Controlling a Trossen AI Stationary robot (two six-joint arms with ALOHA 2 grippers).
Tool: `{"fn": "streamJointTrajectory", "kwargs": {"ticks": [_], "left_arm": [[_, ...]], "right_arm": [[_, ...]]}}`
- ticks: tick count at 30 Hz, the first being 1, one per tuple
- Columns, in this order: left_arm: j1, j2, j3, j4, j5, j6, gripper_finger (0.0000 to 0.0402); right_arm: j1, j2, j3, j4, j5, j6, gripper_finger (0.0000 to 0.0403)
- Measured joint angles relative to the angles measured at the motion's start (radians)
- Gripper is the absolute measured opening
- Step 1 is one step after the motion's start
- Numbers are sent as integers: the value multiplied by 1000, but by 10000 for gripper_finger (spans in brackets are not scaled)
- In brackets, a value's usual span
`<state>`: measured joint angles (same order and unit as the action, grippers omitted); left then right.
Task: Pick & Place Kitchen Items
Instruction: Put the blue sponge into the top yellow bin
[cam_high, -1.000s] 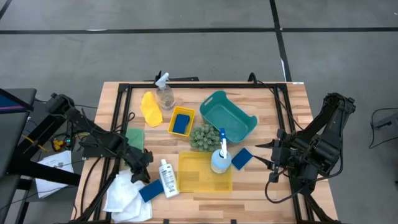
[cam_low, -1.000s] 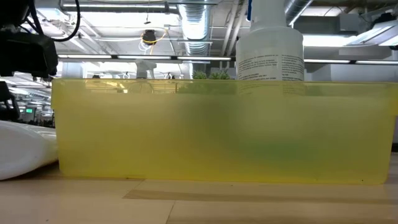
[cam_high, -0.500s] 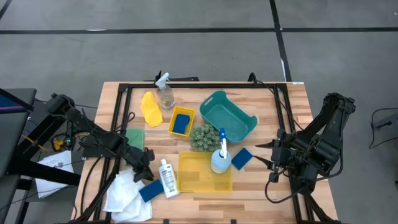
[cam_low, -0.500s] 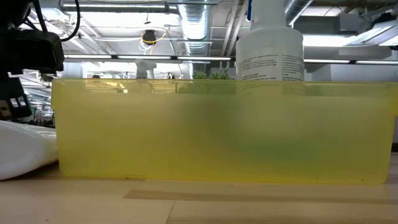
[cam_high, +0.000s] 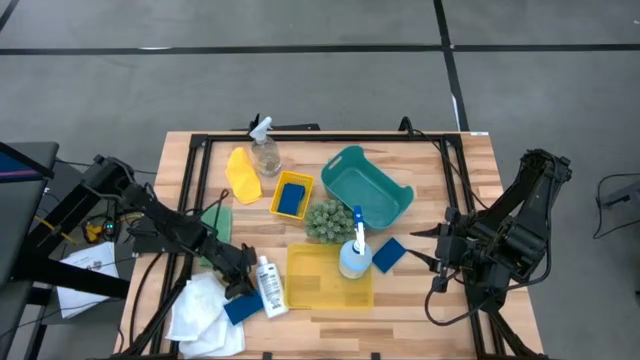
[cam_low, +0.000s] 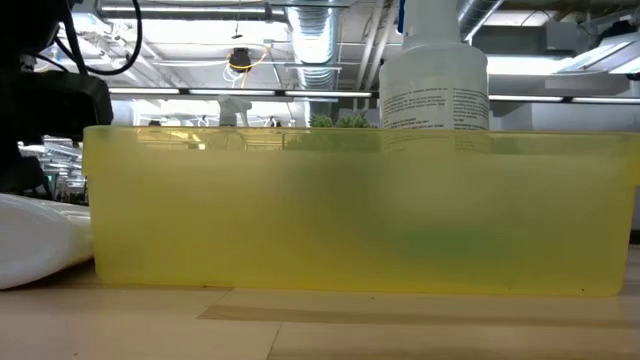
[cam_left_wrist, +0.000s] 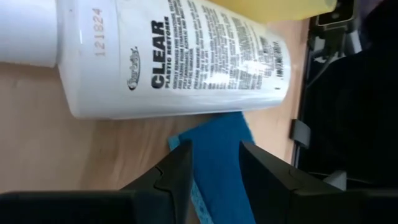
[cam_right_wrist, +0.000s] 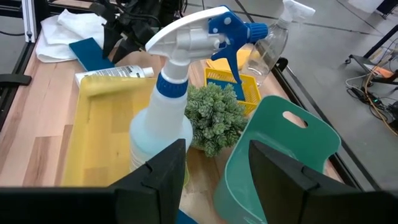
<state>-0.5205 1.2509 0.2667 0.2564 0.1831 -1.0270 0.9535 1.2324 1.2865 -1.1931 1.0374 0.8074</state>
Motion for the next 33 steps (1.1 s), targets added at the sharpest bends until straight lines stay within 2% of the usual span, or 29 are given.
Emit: {"fn": "streamJointTrajectory", "kwargs": {"ticks": [5, 12, 21, 33], "left_arm": [[0, 41, 15, -2, -4, 15, 126], [24, 36, 14, -28, -63, 65, 126], [29, 36, 14, -11, 34, 80, 126], [28, 37, 14, -13, -10, 78, 126]], "right_arm": [[0, 0, 0, 0, 0, -1, 168], [0, 0, 0, 0, -5, -3, 168], [0, 0, 0, 0, -13, 2, 168], [0, 0, 0, 0, -13, 4, 168]]}}
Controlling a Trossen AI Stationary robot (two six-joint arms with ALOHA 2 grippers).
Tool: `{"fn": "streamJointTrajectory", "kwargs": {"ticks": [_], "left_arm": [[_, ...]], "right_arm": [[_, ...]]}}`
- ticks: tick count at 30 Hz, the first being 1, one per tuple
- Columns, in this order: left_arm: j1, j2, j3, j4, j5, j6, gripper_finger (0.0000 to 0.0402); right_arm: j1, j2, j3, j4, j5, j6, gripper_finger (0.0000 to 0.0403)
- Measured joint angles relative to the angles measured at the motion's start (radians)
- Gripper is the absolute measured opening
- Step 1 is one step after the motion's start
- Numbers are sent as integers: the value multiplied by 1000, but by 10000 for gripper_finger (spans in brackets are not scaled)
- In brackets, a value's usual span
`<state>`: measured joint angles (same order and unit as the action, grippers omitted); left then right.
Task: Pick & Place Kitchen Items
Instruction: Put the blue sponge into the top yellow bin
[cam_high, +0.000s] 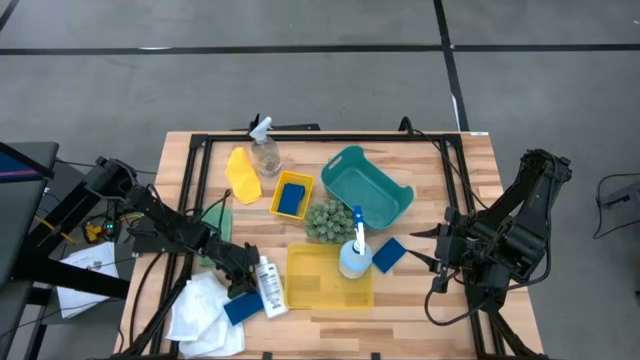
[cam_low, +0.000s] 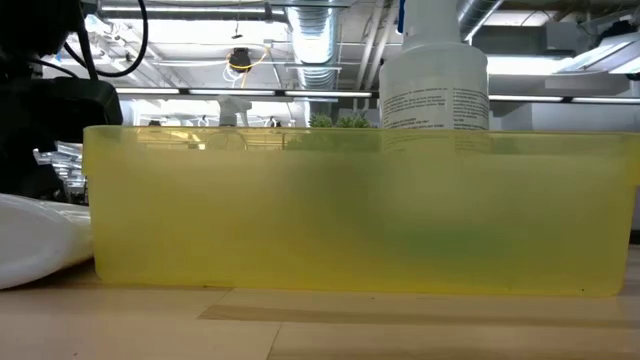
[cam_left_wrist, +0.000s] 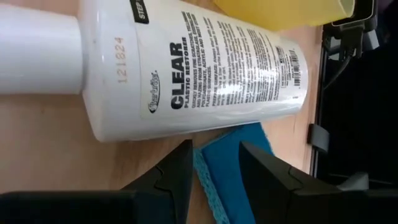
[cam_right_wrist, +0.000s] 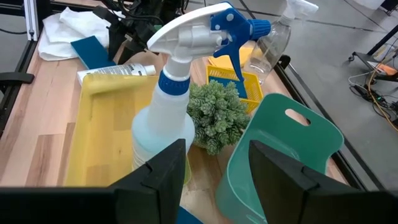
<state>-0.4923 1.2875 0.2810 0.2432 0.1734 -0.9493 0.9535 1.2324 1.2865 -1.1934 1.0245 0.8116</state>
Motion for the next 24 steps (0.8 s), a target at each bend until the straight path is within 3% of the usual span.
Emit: {"fn": "streamJointTrajectory", "kwargs": {"ticks": [18, 24], "left_arm": [[0, 5, 0, -2, 8, -1, 126], [-7, 79, -1, 56, 16, -20, 126]], "right_arm": [[0, 0, 0, -1, -3, 1, 168], [0, 0, 0, -1, -3, 1, 168]]}}
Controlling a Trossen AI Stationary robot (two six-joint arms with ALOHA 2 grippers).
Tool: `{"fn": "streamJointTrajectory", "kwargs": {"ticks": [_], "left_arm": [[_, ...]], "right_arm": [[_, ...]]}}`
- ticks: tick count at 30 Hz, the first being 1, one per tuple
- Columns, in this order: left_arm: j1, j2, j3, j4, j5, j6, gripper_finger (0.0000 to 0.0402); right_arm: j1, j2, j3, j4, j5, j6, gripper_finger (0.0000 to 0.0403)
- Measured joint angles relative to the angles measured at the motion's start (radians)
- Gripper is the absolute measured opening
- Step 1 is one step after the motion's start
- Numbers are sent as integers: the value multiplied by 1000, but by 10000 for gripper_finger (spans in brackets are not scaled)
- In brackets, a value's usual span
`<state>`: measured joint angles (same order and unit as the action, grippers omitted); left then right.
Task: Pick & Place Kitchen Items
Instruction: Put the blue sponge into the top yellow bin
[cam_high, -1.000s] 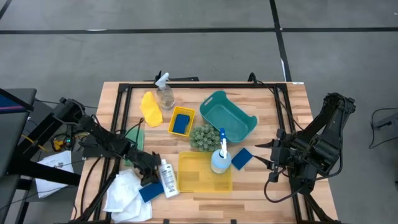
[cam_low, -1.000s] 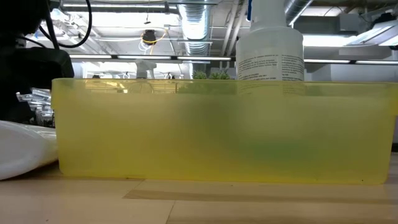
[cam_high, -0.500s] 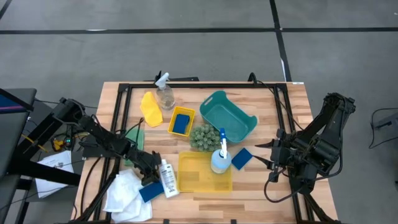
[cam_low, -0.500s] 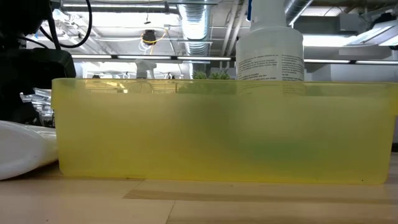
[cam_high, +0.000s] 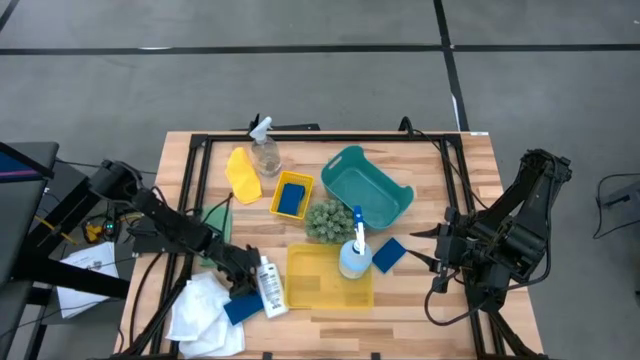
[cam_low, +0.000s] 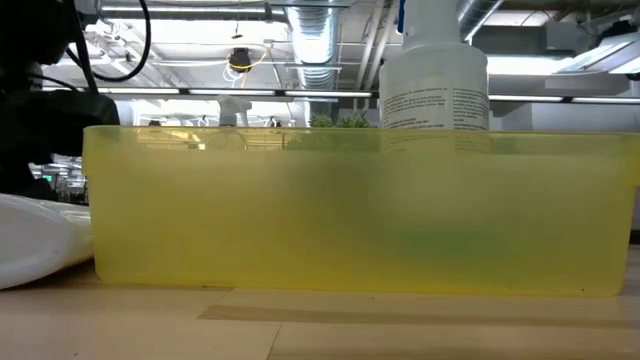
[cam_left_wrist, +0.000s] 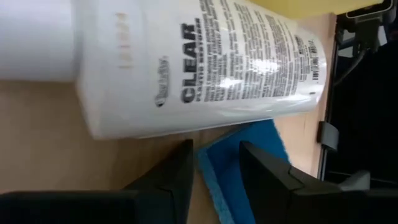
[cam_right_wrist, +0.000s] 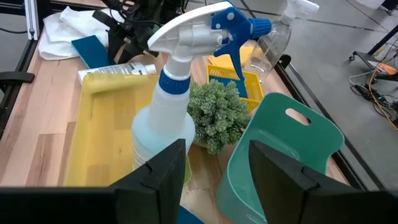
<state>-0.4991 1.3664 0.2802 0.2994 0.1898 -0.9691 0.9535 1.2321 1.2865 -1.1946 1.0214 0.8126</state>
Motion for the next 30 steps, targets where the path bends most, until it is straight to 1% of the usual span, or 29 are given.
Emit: {"fn": "streamJointTrajectory", "kwargs": {"ticks": [5, 9, 13, 17, 19, 25, 27, 30], "left_arm": [[-1, 32, 1, 40, 3, 1, 124], [0, 39, 2, 40, 3, 2, 106], [0, 40, 2, 32, 13, 35, 72], [0, 40, 2, 23, 33, 65, 23], [0, 40, 2, 22, 45, 77, 8], [3, 27, -1, 28, 50, 102, 2], [2, 0, -2, 34, 49, 114, 2], [3, -73, -2, 35, 44, 137, 1]], "right_arm": [[0, 0, 0, -2, 0, -1, 168], [0, 0, 0, -2, 0, 0, 168], [0, 0, 0, -2, 0, 0, 168], [0, 0, 0, -2, 0, 0, 168], [0, 0, 0, -2, 0, 0, 168], [0, 0, 0, -2, 0, -1, 168], [0, 0, 0, -2, 0, -1, 168], [0, 0, 0, -3, 0, -7, 168]]}}
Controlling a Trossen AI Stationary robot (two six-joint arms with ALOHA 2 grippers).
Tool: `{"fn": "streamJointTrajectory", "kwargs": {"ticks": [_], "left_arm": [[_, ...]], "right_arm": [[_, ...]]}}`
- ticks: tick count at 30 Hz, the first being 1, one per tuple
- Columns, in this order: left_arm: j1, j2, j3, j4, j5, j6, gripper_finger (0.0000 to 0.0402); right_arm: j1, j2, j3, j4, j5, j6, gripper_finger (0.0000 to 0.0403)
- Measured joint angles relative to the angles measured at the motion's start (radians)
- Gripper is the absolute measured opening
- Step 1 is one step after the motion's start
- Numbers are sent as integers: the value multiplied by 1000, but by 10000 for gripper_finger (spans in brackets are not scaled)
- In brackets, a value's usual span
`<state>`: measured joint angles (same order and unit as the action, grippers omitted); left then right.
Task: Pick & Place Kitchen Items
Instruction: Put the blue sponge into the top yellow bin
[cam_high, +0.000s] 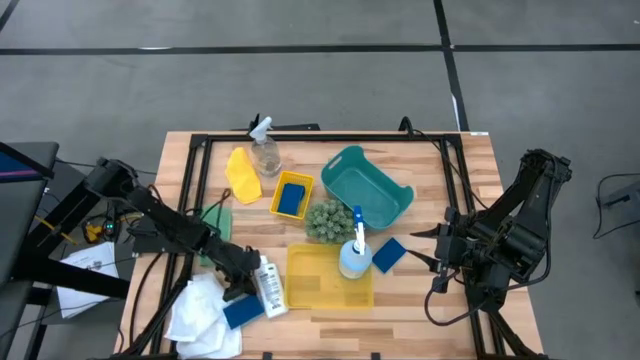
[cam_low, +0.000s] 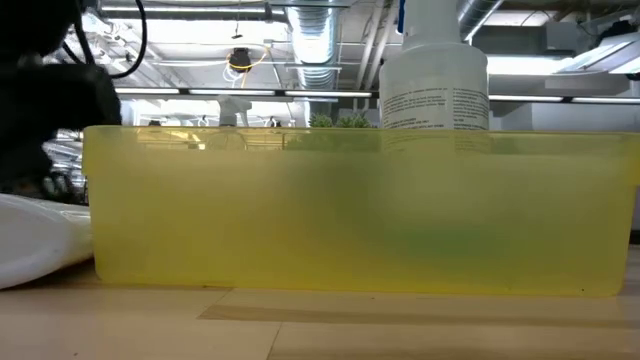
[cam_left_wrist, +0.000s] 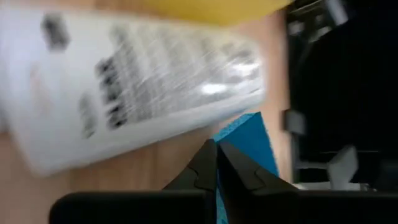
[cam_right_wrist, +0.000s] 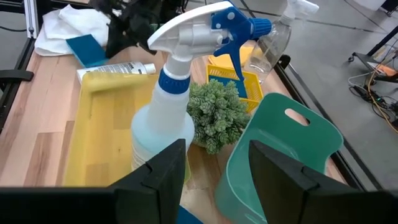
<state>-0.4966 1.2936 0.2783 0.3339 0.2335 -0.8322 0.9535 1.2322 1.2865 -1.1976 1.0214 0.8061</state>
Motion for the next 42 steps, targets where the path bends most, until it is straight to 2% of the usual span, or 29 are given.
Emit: {"fn": "streamJointTrajectory", "kwargs": {"ticks": [6, 12, 18, 24, 29, 33, 38, 42], "left_arm": [[4, -178, 1, -35, -38, 73, 1], [55, -311, 1, -123, -178, 124, 0], [167, -388, 1, -142, -334, 113, 0], [330, -429, 1, -143, -375, 103, 0], [497, -442, 2, -142, -378, 130, 0], [646, -442, 2, -113, -340, 199, 0], [839, -440, 2, -46, -216, 253, 0], [955, -391, 3, -6, -111, 268, 0]], "right_arm": [[0, 0, 0, -8, 0, -2, 168], [0, 0, 0, -14, 0, -2, 168], [0, 0, 0, -21, 0, -2, 168], [0, 0, 0, -32, 0, -2, 168], [0, 0, 0, -46, -4, -2, 168], [0, 0, 0, -57, -4, -2, 168], [0, 0, 0, -83, -20, 1, 168], [0, 0, 0, -97, -27, 5, 168]]}}
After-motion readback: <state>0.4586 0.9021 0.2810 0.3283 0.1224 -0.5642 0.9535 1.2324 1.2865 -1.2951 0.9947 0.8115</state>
